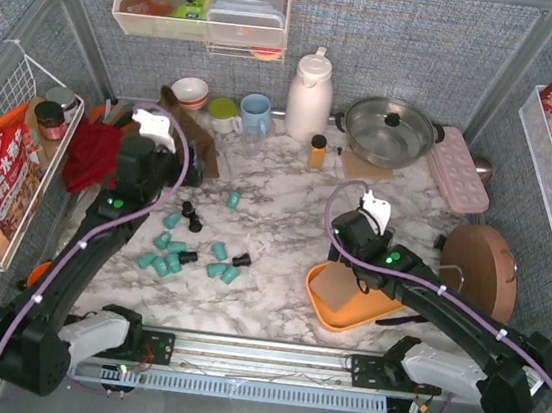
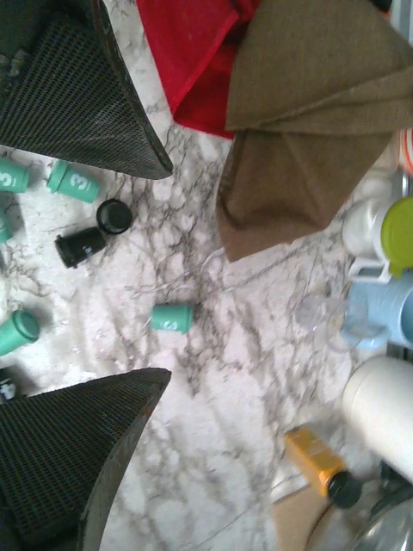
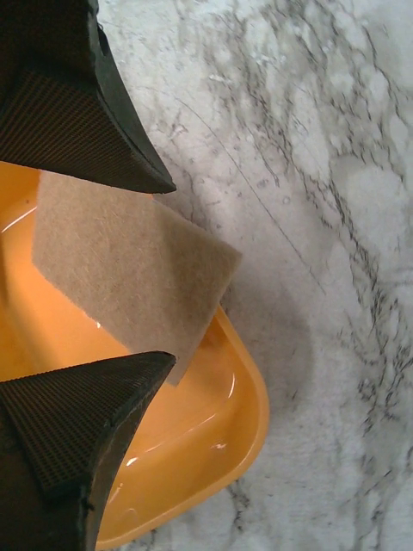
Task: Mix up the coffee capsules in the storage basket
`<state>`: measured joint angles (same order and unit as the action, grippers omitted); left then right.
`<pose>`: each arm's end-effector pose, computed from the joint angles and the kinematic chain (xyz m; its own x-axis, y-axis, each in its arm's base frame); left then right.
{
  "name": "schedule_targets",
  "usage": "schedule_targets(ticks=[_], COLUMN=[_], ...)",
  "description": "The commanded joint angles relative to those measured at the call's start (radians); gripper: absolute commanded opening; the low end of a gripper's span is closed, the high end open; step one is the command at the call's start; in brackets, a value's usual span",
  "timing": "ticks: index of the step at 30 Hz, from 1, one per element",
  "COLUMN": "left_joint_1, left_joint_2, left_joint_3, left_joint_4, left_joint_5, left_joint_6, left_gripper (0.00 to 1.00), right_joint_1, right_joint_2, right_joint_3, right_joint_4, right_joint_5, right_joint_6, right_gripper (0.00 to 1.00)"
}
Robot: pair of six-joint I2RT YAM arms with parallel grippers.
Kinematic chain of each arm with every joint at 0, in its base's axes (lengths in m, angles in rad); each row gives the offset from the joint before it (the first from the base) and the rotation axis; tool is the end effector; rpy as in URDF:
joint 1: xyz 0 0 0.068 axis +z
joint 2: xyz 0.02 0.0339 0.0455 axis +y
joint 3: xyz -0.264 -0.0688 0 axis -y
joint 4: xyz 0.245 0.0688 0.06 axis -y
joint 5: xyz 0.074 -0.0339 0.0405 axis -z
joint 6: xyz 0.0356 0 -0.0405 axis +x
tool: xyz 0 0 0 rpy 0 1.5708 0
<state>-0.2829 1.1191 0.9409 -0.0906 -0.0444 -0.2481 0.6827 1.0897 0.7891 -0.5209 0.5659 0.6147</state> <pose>0.2522 -0.0717 0.3375 -0.3056 -0.1666 -0.9375 0.1679 0.9597 -0.2253 0.1831 0.1243 0.2561 -0.6078 0.1332 -0.7828 0.1240 0.9897 0.0721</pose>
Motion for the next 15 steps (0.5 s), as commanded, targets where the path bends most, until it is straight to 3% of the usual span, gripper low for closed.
schedule_targets(ticks=[1, 5, 15], left_joint_1=[-0.010, -0.012, -0.012], left_joint_2=[-0.109, -0.178, -0.236], left_joint_3=[-0.123, -0.179, -0.204], left_joint_4=[0.165, 0.219, 0.198], left_joint_5=[0.127, 0.171, 0.126], left_joint_6=[0.048, 0.064, 0.061], left_gripper=[0.99, 0.99, 0.99], right_joint_1=[0.001, 0.001, 0.001], right_joint_2=[0.037, 0.094, 0.285], right_joint_3=[-0.006, 0.013, 0.159], right_joint_4=[-0.022, -0.059, -0.207], right_joint_5=[0.118, 0.143, 0.144], right_joint_6=[0.204, 0.323, 0.408], right_gripper=[0.78, 0.78, 0.76])
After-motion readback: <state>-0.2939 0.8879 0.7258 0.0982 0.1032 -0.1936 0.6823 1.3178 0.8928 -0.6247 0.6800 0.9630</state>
